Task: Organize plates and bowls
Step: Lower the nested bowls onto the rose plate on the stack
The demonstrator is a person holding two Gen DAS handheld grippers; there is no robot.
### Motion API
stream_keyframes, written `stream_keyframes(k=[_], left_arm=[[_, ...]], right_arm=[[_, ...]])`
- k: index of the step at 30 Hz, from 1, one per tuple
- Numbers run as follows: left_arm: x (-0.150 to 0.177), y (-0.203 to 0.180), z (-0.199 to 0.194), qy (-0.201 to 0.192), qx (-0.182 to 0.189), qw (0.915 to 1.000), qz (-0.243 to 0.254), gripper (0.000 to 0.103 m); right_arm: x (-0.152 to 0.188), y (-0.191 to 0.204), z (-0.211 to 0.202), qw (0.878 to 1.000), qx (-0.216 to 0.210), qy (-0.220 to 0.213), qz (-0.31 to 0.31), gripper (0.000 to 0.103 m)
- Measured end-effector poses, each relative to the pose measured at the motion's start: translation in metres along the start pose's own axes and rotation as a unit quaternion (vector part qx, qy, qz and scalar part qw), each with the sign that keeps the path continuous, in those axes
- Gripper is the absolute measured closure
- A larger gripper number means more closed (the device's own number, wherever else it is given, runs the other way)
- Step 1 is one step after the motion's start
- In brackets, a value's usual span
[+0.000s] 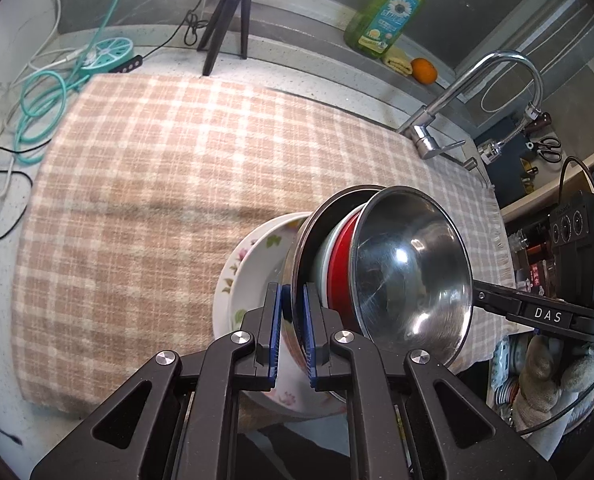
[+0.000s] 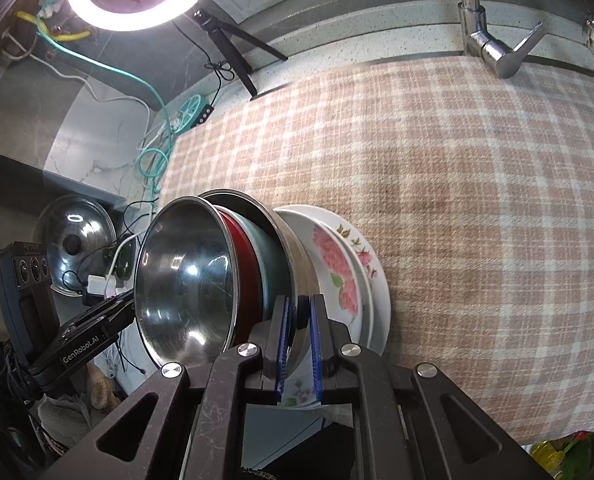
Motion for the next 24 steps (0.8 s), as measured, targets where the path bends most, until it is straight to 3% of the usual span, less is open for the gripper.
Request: stream_keyframes(k=[24], left_arm=[[0.006, 0.004, 0.014, 0.021, 0.003, 0.9998, -0.006, 0.094]], right_arm=[[0.004, -0.008, 0.017, 1.000, 0.016, 0.015, 0.007, 0.093]])
Point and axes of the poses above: each gripper's, at about its wrist camera, not at the fingertips, and z roughly the way its jaws point, y to its left, x to its underside, the point moved 1 cm from there along z, roughly the way its jaws point, and after that the axes turned 9 degrees about z, right-handed, at the moved point
